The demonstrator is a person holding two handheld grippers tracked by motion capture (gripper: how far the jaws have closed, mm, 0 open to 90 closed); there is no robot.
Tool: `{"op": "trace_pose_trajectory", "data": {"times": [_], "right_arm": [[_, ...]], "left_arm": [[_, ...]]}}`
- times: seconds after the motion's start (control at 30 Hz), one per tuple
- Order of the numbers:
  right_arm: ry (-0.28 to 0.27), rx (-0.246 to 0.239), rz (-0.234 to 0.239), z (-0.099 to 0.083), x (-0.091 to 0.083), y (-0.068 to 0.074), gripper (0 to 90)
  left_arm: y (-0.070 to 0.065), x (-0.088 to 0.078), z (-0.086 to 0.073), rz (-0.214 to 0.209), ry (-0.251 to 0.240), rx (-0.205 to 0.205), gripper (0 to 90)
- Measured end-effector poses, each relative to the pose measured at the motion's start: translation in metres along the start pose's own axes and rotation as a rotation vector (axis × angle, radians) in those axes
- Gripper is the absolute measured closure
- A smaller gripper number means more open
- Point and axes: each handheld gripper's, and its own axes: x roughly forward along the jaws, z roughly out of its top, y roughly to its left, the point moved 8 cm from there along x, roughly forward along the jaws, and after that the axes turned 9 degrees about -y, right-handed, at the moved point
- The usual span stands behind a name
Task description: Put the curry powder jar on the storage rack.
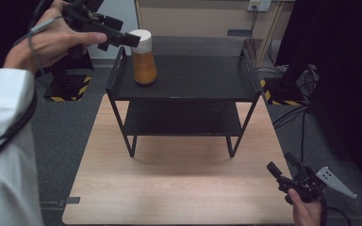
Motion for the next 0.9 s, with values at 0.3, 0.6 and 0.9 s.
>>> {"op": "trace_pose_trajectory", "data": {"times": [0.3,0.6,0.9], "right_arm": [[0.009,-0.012,0.002,0.000,0.003,0.003,3.3],[0.010,-0.016,-0.001,0.000,0.004,0.003,3.4],[0.013,-0.020,-0.002,0.000,0.004,0.003,3.3]], "left_arm": [[-0.041,-0.047,-0.031,-0.104,-0.096,0.090,12.0],[-0.069,-0.051,-0.087,-0.148,-0.067,0.128,12.3],[-0.082,-0.044,-0.135,-0.203,-0.075,0.111,11.9]]}}
